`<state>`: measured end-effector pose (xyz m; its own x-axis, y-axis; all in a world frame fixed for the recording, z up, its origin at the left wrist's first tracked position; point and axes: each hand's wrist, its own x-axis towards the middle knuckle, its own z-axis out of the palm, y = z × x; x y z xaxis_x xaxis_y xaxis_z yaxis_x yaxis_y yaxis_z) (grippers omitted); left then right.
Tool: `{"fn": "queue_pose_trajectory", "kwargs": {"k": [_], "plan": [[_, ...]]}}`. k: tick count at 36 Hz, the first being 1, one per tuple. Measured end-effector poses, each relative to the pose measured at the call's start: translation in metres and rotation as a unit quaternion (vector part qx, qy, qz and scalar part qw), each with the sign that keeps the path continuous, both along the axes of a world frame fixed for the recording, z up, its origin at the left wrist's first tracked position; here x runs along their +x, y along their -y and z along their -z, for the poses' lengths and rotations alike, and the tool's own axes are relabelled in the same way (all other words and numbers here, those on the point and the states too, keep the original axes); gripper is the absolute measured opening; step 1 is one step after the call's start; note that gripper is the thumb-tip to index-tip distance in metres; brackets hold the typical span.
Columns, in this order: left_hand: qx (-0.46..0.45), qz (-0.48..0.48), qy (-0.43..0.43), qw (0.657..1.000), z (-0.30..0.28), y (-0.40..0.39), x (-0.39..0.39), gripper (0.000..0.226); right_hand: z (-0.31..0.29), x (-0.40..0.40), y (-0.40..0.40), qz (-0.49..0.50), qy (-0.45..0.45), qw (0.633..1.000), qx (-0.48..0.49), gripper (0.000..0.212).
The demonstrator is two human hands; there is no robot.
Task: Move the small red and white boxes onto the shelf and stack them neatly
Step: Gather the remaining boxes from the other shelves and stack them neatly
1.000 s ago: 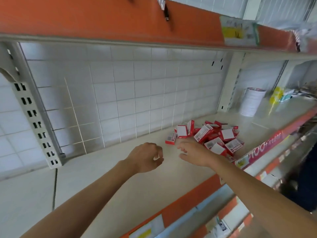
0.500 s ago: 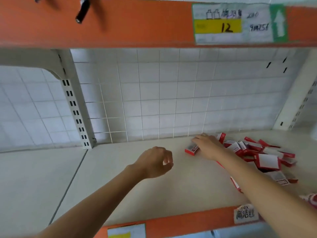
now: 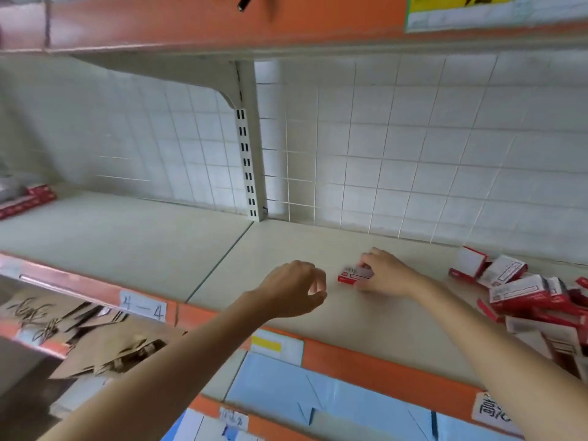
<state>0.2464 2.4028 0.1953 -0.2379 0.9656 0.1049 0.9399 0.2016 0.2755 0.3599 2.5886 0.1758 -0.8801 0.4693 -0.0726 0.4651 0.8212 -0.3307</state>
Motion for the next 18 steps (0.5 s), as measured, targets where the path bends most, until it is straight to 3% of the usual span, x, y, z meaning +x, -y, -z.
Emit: {"fn": "queue_pose_trajectory", "kwargs": {"k": [10,18], "plan": [[0.008,-0.128,-0.013,0.992,0.0,0.119,-0.059,0.014,-0.022,-0.083,0.094,-0.111,-0.088,0.99,-0.018,0.035],[0.028,-0.188,-0.018,0.982,-0.005,0.249,-0.127,0.013,-0.036,-0.182,0.219,-0.211,-0.111,0.971,-0.024,0.035]]}}
